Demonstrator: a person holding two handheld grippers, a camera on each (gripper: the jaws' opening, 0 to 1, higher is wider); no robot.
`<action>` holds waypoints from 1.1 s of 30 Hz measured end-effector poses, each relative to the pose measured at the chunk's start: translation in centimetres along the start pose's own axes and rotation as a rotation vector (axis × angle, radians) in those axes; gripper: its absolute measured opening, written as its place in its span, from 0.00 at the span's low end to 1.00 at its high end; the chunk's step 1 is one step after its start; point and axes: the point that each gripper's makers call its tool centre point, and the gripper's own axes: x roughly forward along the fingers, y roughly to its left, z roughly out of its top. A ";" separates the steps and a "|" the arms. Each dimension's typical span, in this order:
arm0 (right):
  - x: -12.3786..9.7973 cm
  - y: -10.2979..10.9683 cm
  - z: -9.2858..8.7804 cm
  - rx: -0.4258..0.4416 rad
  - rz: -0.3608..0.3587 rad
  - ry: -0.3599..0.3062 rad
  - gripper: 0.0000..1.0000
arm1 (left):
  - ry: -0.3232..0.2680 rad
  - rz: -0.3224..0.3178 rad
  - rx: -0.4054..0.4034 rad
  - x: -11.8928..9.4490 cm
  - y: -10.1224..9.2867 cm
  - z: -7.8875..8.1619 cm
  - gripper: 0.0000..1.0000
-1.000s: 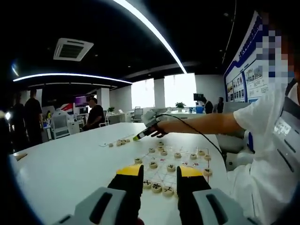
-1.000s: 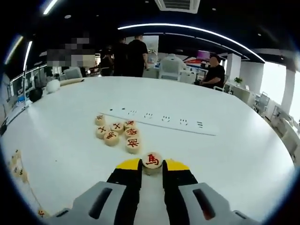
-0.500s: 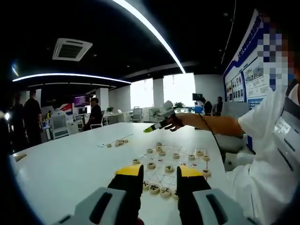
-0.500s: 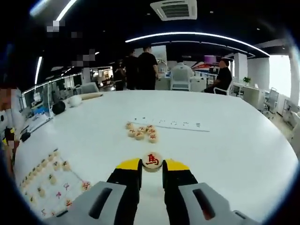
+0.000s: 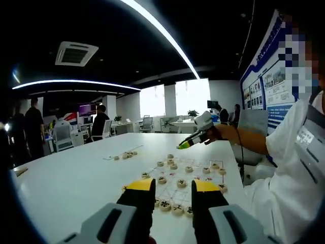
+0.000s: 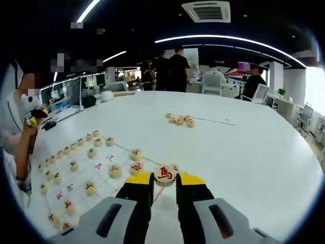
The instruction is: Pick up the chess pieces one by one and place each piece onto its starting position on the chessboard, setting the pieces on their correct points until all the chess pieces are arranged in the starting layout
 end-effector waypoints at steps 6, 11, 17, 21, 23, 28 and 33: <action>1.2 0.5 -2.1 -0.043 0.008 0.068 0.19 | 0.000 -0.001 -0.001 0.0 0.0 0.0 0.30; 2.5 0.6 -2.3 -0.045 0.014 0.083 0.19 | -0.003 0.002 -0.002 -0.1 0.1 0.0 0.30; 3.5 -0.3 -2.5 -0.061 -0.002 0.109 0.19 | -0.002 0.002 -0.003 -0.1 0.1 0.0 0.30; 3.8 -0.9 -2.6 -0.059 -0.009 0.116 0.19 | -0.002 0.002 -0.004 0.0 0.2 0.0 0.30; 3.9 -1.2 -2.5 -0.061 -0.020 0.116 0.19 | 0.000 0.002 -0.003 0.0 0.1 -0.1 0.30; 4.0 -1.3 -2.6 -0.056 -0.020 0.111 0.19 | -0.002 0.002 -0.004 0.0 0.1 0.0 0.30; 3.8 -1.0 -2.6 -0.012 -0.001 0.092 0.29 | -0.001 0.000 -0.003 0.0 0.1 -0.1 0.30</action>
